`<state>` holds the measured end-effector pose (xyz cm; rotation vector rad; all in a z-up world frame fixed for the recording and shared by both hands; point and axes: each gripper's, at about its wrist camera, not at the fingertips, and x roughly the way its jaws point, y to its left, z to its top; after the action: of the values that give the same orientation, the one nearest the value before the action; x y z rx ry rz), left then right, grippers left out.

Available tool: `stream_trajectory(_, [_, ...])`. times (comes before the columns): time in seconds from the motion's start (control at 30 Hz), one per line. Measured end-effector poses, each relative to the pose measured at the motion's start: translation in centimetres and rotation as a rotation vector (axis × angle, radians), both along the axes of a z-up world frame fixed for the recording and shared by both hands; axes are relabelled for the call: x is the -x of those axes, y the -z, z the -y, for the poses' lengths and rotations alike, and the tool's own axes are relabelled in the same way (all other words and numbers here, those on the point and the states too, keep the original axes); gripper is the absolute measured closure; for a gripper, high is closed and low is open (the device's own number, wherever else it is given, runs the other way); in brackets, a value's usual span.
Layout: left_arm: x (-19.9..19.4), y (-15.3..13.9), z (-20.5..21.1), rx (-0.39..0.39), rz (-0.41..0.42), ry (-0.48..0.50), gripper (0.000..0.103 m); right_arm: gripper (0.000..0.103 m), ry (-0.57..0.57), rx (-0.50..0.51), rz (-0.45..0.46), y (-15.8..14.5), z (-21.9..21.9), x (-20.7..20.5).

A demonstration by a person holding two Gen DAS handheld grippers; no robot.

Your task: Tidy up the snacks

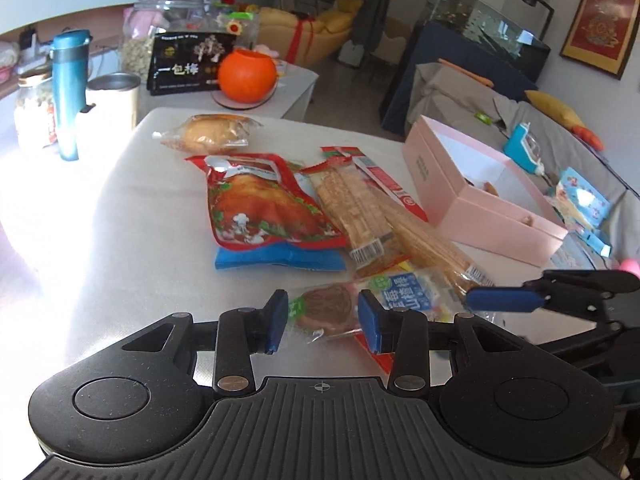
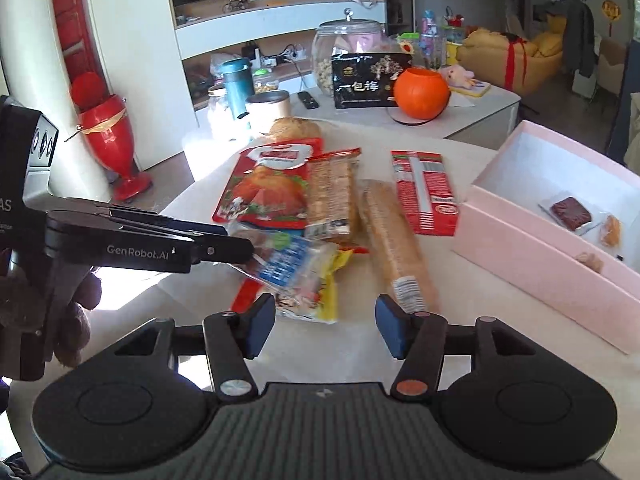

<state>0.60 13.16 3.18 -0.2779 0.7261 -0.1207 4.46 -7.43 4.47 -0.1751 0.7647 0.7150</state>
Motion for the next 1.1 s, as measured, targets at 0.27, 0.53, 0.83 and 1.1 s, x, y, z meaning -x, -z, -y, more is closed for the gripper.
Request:
stream_trajectory(0.27, [1.0, -1.9, -2.0, -0.056, 0.053, -0.085, 0.06, 0.034, 0.001, 0.067, 0.03, 2.7, -4.9, -0.6])
stream_trajectory(0.53, [0.3, -0.8, 0.3, -0.084, 0.062, 0.056, 0.06, 0.043, 0.129, 0.148, 0.07, 3.1, 0.6, -1.0])
stream_trajectory(0.83, [-0.5, 0.2, 4.9, -0.207, -0.036, 0.284, 0.059, 0.035, 0.308, 0.066, 0.036, 3.8, 8.5, -2.2])
stream_trajectory(1.1, [-0.6, -0.9, 6.6, -0.428, 0.006, 0.422, 0.057, 0.034, 0.374, 0.005, 0.068, 4.3, 10.8, -1.9])
